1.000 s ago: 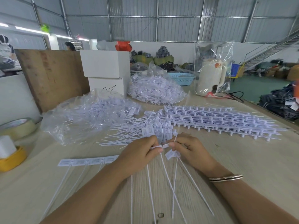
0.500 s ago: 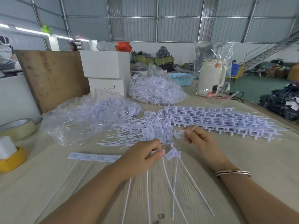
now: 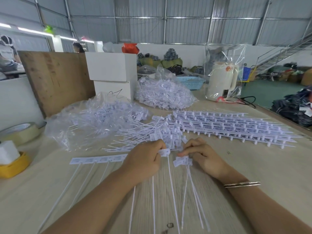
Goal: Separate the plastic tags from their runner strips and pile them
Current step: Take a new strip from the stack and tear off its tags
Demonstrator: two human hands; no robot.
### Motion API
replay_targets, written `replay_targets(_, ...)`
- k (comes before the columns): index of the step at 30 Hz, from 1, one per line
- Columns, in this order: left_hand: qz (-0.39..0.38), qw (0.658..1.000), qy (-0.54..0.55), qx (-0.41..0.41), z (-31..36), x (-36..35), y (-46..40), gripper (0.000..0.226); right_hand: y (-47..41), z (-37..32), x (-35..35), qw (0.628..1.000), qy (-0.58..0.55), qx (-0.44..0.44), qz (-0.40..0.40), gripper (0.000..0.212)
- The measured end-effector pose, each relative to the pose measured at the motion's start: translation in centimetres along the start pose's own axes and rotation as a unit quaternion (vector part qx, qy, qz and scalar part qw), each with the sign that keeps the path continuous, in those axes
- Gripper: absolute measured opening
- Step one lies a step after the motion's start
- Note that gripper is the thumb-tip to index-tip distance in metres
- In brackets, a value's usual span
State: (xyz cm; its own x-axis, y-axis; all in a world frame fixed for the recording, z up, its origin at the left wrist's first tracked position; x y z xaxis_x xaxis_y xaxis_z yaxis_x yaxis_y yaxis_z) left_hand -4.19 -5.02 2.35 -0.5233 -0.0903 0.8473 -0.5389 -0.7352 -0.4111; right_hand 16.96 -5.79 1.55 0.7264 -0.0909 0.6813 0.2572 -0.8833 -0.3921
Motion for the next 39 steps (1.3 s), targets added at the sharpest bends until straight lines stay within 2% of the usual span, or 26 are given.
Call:
replay_targets(4, -0.006, 0.997, 0.082, 0.004, 0.2, -0.9, -0.2, 0.052, 0.1, -0.5, 0.2, 0.989, 0.064, 0.058, 0.118, 0.039)
replay_targets(7, 0.016, 0.993, 0.12, 0.001, 0.3, -1.4, -0.3, 0.057, 0.5, -1.4, -0.5, 0.982, 0.118, 0.121, 0.082, 0.049)
replay_targets(9, 0.036, 0.99, 0.136, -0.008, 0.6, -1.5, -0.4, 0.054, 0.5, -1.6, -1.0, 0.969, 0.169, 0.163, 0.071, 0.045)
replay_targets(11, 0.049, 0.989, 0.135, -0.028, 0.8, -1.3, -0.4, 0.049, 0.4, -1.6, -1.2, 0.959, 0.189, 0.186, 0.099, 0.031)
replay_targets(14, 0.029, 0.996, 0.08, -0.042, 1.0, -0.9, -0.3, 0.022, 0.3, -1.3, -1.2, 0.952, 0.187, 0.206, 0.124, 0.023)
replay_targets(16, 0.021, 1.0, 0.02, 0.003, 0.7, -0.6, -0.3, 0.009, 0.4, -1.1, -1.1, 0.949, 0.193, 0.199, 0.149, 0.023)
replay_targets(18, 0.024, 0.998, -0.005, 0.054, 0.2, -0.6, -0.3, 0.017, 0.3, -1.2, -1.0, 0.947, 0.202, 0.192, 0.162, 0.02)
replay_targets(20, 0.032, 0.997, 0.024, 0.07, 0.1, -0.6, -0.3, 0.017, 0.3, -1.4, -1.0, 0.947, 0.208, 0.186, 0.16, 0.024)
replay_targets(27, 0.073, 0.996, 0.049, 0.0, 0.9, -1.0, -0.6, 0.011, 0.2, -1.2, -1.1, 0.982, 0.115, 0.091, 0.12, 0.02)
replay_targets(31, 0.092, 0.993, 0.056, -0.04, 1.2, -1.1, -0.6, 0.006, -0.1, -0.6, -1.0, 0.996, -0.038, 0.03, 0.068, 0.016)
replay_targets(35, 0.099, 0.991, 0.033, -0.078, 1.3, -1.0, -0.8, 0.007, -0.3, -0.2, -0.6, 0.994, -0.088, 0.028, 0.063, 0.03)
replay_targets(39, 0.091, 0.989, 0.096, -0.058, 1.1, -0.9, -0.8, 0.003, -0.2, -0.5, -0.5, 0.99, -0.122, 0.036, 0.067, 0.029)
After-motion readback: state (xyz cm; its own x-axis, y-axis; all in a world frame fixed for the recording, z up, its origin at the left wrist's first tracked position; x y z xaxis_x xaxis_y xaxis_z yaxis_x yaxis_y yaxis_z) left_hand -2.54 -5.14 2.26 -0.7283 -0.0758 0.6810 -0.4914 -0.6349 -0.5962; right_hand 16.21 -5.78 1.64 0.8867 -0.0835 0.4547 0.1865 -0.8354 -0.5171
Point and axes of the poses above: each hand's wrist, its own y-axis away from the middle knuckle, its own x-axis out of the back of the hand, z = x × y, the point moved 1 cm from there along -y, towards the middle knuckle, and after that the axes turned 4 degrees about -x, right-handed, at the moved point
